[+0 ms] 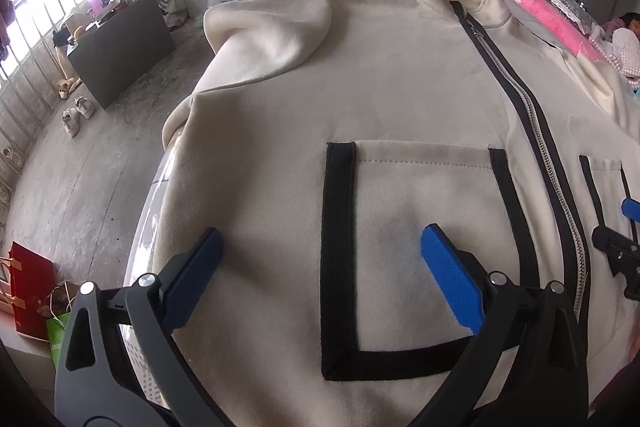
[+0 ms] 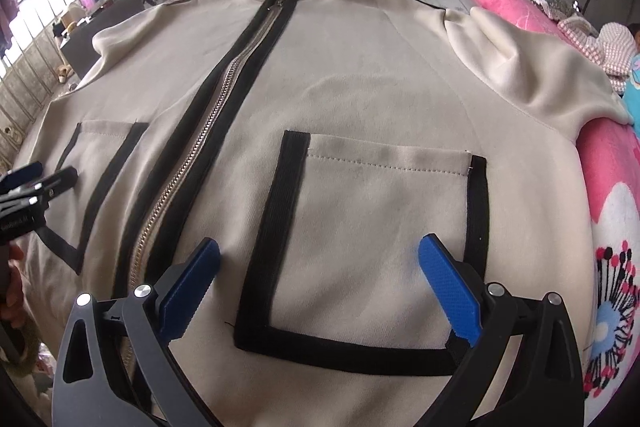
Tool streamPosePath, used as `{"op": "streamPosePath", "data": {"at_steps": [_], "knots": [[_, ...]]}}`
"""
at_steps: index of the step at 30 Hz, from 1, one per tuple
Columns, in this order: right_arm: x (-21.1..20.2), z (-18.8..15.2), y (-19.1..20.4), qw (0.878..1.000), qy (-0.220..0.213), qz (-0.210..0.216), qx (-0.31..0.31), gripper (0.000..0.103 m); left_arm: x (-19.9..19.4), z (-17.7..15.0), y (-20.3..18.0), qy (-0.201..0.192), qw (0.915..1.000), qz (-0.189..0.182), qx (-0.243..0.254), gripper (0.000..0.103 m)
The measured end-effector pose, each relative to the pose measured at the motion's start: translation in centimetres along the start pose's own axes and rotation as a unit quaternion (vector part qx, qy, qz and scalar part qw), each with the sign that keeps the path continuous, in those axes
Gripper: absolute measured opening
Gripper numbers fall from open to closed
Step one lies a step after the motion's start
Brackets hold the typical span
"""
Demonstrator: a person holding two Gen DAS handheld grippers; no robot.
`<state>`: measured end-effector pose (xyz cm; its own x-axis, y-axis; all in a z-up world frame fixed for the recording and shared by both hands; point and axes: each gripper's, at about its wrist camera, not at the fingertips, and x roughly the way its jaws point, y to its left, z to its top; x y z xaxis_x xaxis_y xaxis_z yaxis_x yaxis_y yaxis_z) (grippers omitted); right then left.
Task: Fold large clothes
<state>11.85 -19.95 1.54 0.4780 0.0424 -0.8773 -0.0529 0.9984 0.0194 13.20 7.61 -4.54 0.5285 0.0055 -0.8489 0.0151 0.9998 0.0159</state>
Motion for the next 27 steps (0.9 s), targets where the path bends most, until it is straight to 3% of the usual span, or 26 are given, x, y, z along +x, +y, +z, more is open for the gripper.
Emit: {"op": "streamPosePath", "data": {"at_steps": [4, 10, 15, 18, 22, 25, 27], "knots": [[-2.2, 1.7, 1.1, 0.999, -0.047, 0.022, -0.001, 0.097, 0.1, 0.2, 0.1, 0.004, 1.0000, -0.007, 0.006, 0.096], [-1.6, 4.2, 3.8, 0.996, -0.063, 0.058, -0.023, 0.097, -0.2, 0.1, 0.1, -0.005, 0.9997, -0.015, 0.018, 0.096], [-0.5, 5.1, 6.5, 0.992, -0.066, 0.080, -0.065, 0.096, -3.3, 0.7, 1.4, -0.055, 0.9979, -0.015, 0.030, 0.095], [0.2, 5.5, 7.8, 0.990, -0.065, 0.090, -0.085, 0.089, -5.7, 2.0, 4.0, -0.092, 0.9955, 0.011, 0.018, 0.095], [1.4, 6.1, 9.0, 0.988, -0.059, 0.101, -0.097, 0.070, -7.4, 4.2, 8.6, -0.118, 0.9926, 0.020, -0.019, 0.091], [1.9, 6.7, 9.5, 0.987, -0.057, 0.108, -0.101, 0.054, -7.0, 6.1, 12.6, -0.125, 0.9895, 0.009, -0.073, 0.082], [2.5, 6.9, 9.8, 0.987, -0.052, 0.113, -0.104, 0.049, -5.7, 6.9, 15.5, -0.113, 0.9858, -0.019, -0.122, 0.080]]}}
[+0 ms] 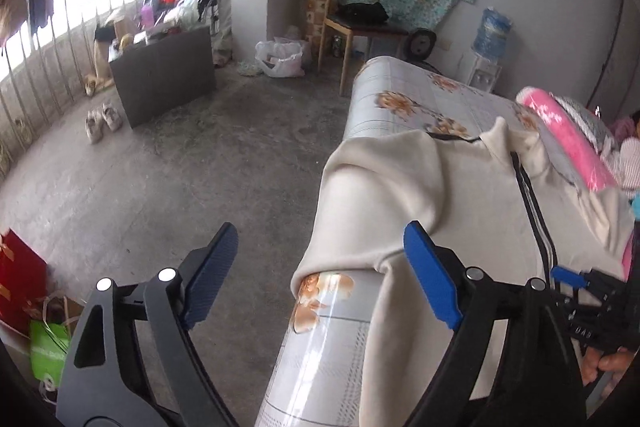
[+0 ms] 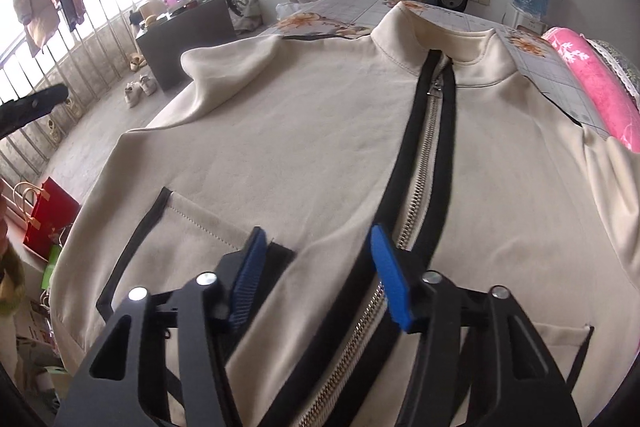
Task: Fold large clothes
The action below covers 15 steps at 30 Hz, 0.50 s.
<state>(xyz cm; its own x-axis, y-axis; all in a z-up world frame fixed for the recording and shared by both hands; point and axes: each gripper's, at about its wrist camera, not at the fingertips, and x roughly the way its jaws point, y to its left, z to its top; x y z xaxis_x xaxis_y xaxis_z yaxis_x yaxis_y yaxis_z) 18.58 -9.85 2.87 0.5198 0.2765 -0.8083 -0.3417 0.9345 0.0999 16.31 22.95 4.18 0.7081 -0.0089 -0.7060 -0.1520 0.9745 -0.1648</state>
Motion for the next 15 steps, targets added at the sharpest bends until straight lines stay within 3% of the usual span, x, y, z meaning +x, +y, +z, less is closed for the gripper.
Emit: {"op": "streamPosePath", "data": {"at_steps": [3, 5, 6, 7, 8, 9, 10, 11, 13, 14, 15], "knots": [[1.1, 0.1, 0.3, 1.000, 0.013, -0.002, -0.007, 0.048, 3.6, 0.4, 4.8, 0.045, 0.9913, -0.055, -0.111, 0.077], [1.4, 0.1, 0.6, 1.000, 0.012, -0.003, -0.014, 0.048, 6.5, -0.3, 7.8, 0.081, 0.9722, -0.106, -0.193, 0.075], [1.4, 0.2, 0.7, 1.000, 0.014, -0.004, -0.017, 0.048, 8.3, -1.0, 9.5, 0.099, 0.9535, -0.145, -0.245, 0.075], [1.4, 0.3, 0.8, 1.000, 0.016, -0.005, -0.019, 0.048, 10.2, -1.9, 11.0, 0.121, 0.9271, -0.194, -0.297, 0.075], [1.5, 0.4, 0.9, 1.000, 0.020, -0.005, -0.020, 0.048, 11.8, -2.7, 12.0, 0.139, 0.9066, -0.223, -0.330, 0.075], [1.6, 0.4, 0.9, 1.000, 0.022, -0.006, -0.022, 0.048, 13.8, -3.8, 13.1, 0.165, 0.8776, -0.248, -0.376, 0.075], [1.6, 0.5, 1.0, 0.999, 0.024, -0.008, -0.023, 0.048, 15.3, -4.9, 14.0, 0.182, 0.8541, -0.261, -0.412, 0.075], [1.7, 0.5, 1.1, 0.999, 0.028, -0.009, -0.028, 0.048, 16.4, -5.9, 14.3, 0.191, 0.8390, -0.267, -0.434, 0.076], [1.7, 0.6, 1.3, 0.999, 0.031, -0.014, -0.031, 0.048, 18.7, -7.8, 15.1, 0.211, 0.7997, -0.293, -0.480, 0.078], [1.7, 0.6, 1.3, 0.999, 0.034, -0.014, -0.033, 0.048, 19.9, -9.2, 15.3, 0.222, 0.7647, -0.318, -0.515, 0.079], [1.7, 0.7, 1.4, 0.999, 0.036, -0.016, -0.032, 0.048, 20.7, -10.4, 15.3, 0.229, 0.7366, -0.334, -0.542, 0.079]]}}
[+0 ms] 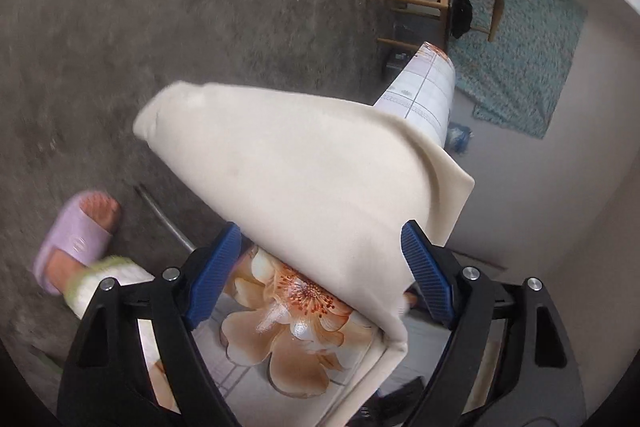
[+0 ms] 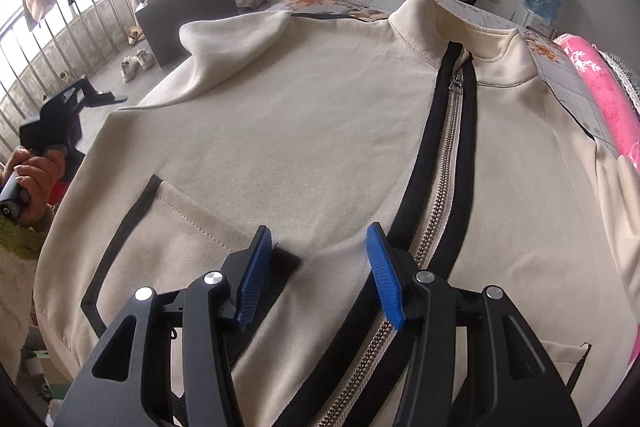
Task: Fold large clothes
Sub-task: 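Grasp the sleeve cuff with the left gripper and lift it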
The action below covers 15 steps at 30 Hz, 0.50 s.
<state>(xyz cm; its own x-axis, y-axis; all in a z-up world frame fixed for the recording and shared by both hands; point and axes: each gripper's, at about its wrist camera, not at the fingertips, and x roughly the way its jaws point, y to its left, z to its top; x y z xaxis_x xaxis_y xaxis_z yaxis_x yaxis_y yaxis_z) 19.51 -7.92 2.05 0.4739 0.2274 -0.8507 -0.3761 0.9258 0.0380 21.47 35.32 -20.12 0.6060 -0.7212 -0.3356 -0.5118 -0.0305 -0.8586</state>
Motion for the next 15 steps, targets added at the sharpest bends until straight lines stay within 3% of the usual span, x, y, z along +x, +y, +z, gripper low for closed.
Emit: {"op": "streamPosePath", "data": {"at_steps": [6, 15], "knots": [[0.3, 0.4, -0.1, 1.000, 0.011, -0.002, 0.008, 0.050, 3.6, 0.2, 5.0, 0.044, 0.9934, -0.053, -0.092, 0.082], [0.7, 0.8, 0.5, 1.000, 0.011, -0.026, -0.002, 0.052, 5.1, 2.9, 5.2, 0.038, 0.9905, -0.077, -0.108, 0.081]]}}
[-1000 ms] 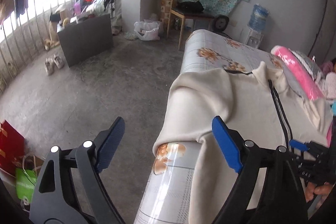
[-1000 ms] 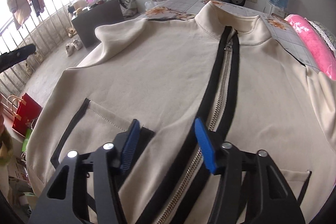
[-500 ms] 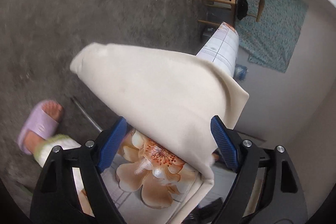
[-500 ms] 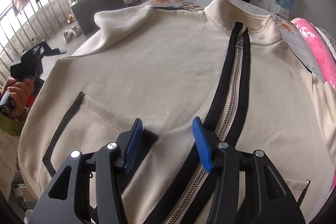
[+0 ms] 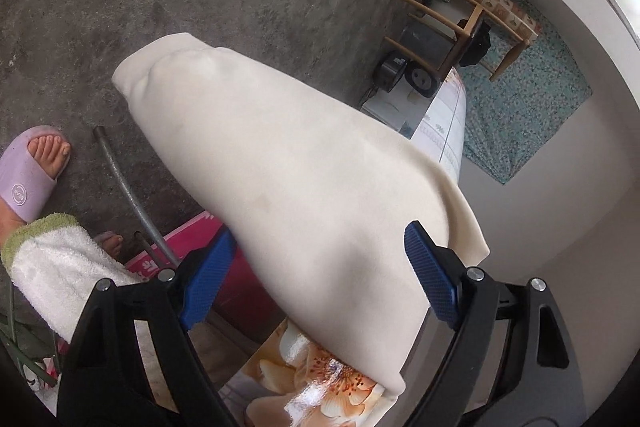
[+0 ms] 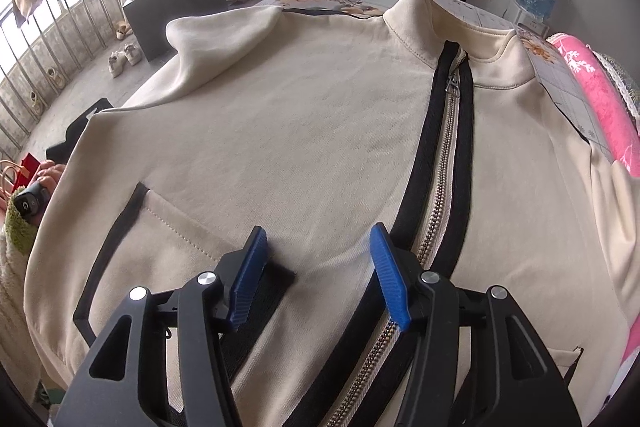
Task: Fold large clothes
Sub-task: 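Grasp the sleeve cuff with the left gripper and lift it, then lay the sleeve across the jacket back and open the left gripper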
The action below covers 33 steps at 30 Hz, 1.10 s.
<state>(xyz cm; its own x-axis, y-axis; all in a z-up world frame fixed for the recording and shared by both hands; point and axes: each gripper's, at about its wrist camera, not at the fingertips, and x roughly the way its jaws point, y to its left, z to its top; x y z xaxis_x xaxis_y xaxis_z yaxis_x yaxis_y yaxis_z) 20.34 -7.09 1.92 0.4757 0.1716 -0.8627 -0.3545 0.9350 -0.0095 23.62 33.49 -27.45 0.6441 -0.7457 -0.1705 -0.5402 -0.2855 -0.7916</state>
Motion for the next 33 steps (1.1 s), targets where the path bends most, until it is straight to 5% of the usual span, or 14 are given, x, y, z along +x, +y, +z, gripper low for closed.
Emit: {"op": "streamPosePath", "data": {"at_steps": [3, 8, 13, 16, 17, 20, 22, 23, 26, 28, 29, 30, 33], "knots": [[-0.1, 0.0, 0.1, 1.000, -0.001, -0.004, -0.002, 0.052, 0.0, 0.1, -0.3, -0.009, 0.9999, 0.003, 0.004, 0.073], [-0.2, -0.1, 0.1, 1.000, -0.002, -0.008, -0.001, 0.052, -0.6, 1.0, -0.2, -0.017, 0.9995, 0.025, 0.004, 0.025], [-0.3, -0.1, 0.3, 1.000, -0.007, -0.015, -0.006, 0.052, -0.8, 1.4, -2.0, -0.042, 0.9958, 0.061, 0.055, 0.006], [-0.3, -0.1, 0.3, 1.000, -0.006, -0.012, -0.004, 0.052, -2.0, 0.2, -5.8, -0.095, 0.9777, 0.122, 0.142, 0.005], [-0.4, 0.0, 0.2, 1.000, -0.006, -0.011, -0.003, 0.052, -2.5, -0.6, -7.8, -0.118, 0.9635, 0.151, 0.187, 0.005], [-1.2, -0.1, 0.0, 1.000, -0.015, -0.007, 0.003, 0.052, -4.0, -4.8, -15.0, -0.193, 0.8924, 0.231, 0.336, 0.004], [-2.4, -0.3, -0.2, 1.000, -0.030, -0.003, 0.007, 0.052, -4.0, -9.8, -20.2, -0.241, 0.8155, 0.280, 0.446, 0.004], [-2.9, -0.4, -0.3, 0.999, -0.036, -0.003, 0.008, 0.052, -3.3, -13.7, -22.9, -0.264, 0.7575, 0.301, 0.515, 0.004], [-4.7, -0.9, -0.9, 0.998, -0.057, -0.006, 0.013, 0.052, 0.1, -25.1, -26.7, -0.283, 0.6111, 0.311, 0.671, 0.004], [-6.1, -1.5, -1.7, 0.997, -0.071, -0.013, 0.020, 0.052, 2.8, -31.9, -26.9, -0.254, 0.5474, 0.291, 0.742, 0.005], [-6.7, -1.8, -2.0, 0.997, -0.077, -0.018, 0.023, 0.052, 4.4, -35.0, -26.5, -0.228, 0.5232, 0.282, 0.771, 0.005], [-7.5, -2.2, -2.6, 0.996, -0.084, -0.024, 0.029, 0.052, 5.7, -37.1, -25.8, -0.206, 0.5086, 0.279, 0.788, 0.005], [-9.9, -4.0, -4.8, 0.992, -0.101, -0.049, 0.052, 0.052, 10.0, -42.0, -21.9, -0.125, 0.4874, 0.287, 0.815, 0.008]]}}
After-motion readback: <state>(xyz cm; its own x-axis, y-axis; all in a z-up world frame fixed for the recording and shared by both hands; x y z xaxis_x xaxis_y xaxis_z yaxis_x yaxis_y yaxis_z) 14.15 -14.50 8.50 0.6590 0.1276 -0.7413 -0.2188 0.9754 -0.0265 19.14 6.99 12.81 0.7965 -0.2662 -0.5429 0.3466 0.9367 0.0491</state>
